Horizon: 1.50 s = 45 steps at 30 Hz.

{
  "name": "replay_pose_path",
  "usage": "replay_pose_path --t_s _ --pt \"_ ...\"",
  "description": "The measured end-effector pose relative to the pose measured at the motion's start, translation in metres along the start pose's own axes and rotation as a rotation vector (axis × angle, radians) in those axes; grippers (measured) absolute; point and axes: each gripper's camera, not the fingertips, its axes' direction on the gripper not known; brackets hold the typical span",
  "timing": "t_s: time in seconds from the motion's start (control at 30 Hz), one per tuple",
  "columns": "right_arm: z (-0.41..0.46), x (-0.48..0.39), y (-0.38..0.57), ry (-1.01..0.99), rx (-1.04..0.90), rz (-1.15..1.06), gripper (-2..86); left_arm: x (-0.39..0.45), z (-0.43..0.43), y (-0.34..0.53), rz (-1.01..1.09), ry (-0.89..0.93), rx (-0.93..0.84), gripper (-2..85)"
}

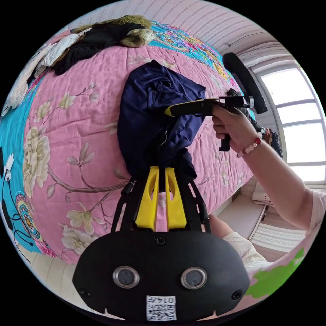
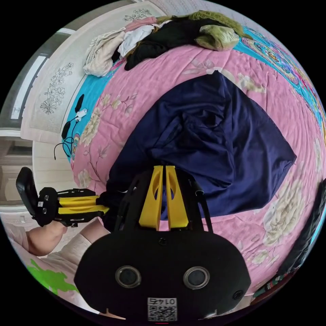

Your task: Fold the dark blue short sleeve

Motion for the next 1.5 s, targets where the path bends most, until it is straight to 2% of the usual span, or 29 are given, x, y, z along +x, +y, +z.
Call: replay_pose_path --t_s 0.23,0.5,0.7,0.83,0.97,1.07,1.2,1.37,1.5 --pt "-0.122 0.011 0.071 -0.353 0.364 0.042 0.4 0.044 -0.078 0.025 0.121 0.072 0.177 -0.4" --pt "-0.270 -0.038 0.172 -0.365 0.666 -0.075 0.2 0.152 -0.184 0.045 0.396 0.105 0.267 -0.3" --pt "-0.350 -0.080 0.234 -0.371 0.775 -0.165 0.1 0.208 -0.246 0.069 0.523 0.052 0.293 0.0" --pt "-0.375 -0.107 0.269 -0.362 0.802 -0.194 0.1 0.224 -0.278 0.084 0.571 0.210 0.264 1.6" --pt "-0.399 -0.135 0.313 -0.370 0.857 -0.208 0.1 0.229 -0.300 0.105 0.594 0.383 0.296 8.5" --pt "-0.412 -0.159 0.339 -0.321 0.884 -0.215 0.1 0.236 -0.316 0.130 0.558 0.293 0.387 12.7" --pt "-0.417 -0.194 0.367 -0.232 0.884 -0.208 0.0 0.263 -0.317 0.155 0.505 0.120 0.468 13.1" --pt "-0.418 -0.233 0.398 -0.138 0.924 -0.195 0.1 0.329 -0.276 0.182 0.475 -0.094 0.604 11.5" --pt "-0.426 -0.260 0.421 -0.100 0.971 -0.180 0.1 0.364 -0.253 0.194 0.456 -0.147 0.689 11.4"
